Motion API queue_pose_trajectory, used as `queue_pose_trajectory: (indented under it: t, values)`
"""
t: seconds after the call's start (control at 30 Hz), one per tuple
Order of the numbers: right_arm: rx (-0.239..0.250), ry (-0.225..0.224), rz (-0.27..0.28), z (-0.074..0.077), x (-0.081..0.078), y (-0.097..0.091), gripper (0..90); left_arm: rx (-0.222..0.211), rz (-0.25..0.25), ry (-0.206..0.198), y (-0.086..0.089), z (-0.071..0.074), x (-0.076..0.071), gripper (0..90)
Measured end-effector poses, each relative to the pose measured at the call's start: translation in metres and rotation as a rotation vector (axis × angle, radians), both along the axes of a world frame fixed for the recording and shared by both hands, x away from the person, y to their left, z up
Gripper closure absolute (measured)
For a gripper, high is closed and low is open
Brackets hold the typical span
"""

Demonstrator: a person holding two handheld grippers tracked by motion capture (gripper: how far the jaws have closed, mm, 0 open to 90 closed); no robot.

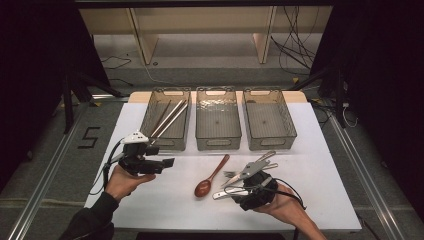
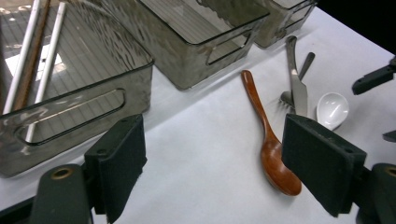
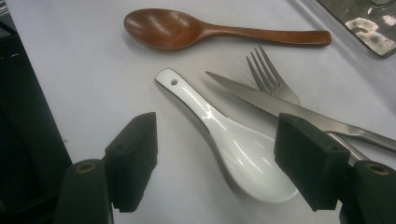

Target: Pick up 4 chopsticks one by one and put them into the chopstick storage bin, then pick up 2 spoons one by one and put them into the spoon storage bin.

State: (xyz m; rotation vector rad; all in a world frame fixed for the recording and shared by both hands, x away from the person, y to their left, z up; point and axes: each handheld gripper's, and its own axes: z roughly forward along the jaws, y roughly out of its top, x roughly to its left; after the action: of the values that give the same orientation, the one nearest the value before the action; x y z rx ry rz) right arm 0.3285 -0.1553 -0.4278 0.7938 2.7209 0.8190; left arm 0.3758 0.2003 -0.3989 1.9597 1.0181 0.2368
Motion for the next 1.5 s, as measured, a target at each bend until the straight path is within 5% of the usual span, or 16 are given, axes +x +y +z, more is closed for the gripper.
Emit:
queue_pose_trajectory:
  t: [0.27,0.7,1.07,1.5]
  values:
    - [-0.007,0.001,-0.004,-0.001,-0.001,0.001,31.2,0.023,-0.021,0.002,-0.005,-0.004,-0.013,21.1]
    - [-0.028,0.018,0.028,-0.005,0.008,0.006,31.0,-0.006,-0.033,-0.013,-0.006,0.0,-0.03,18.6]
    - [-0.109,0.046,0.109,-0.016,0.017,0.016,34.2,-0.005,-0.049,-0.024,-0.007,-0.001,-0.041,17.5]
    - [-0.191,0.049,0.143,-0.027,0.026,0.03,39.1,0.012,-0.066,-0.039,-0.008,-0.002,-0.045,17.2]
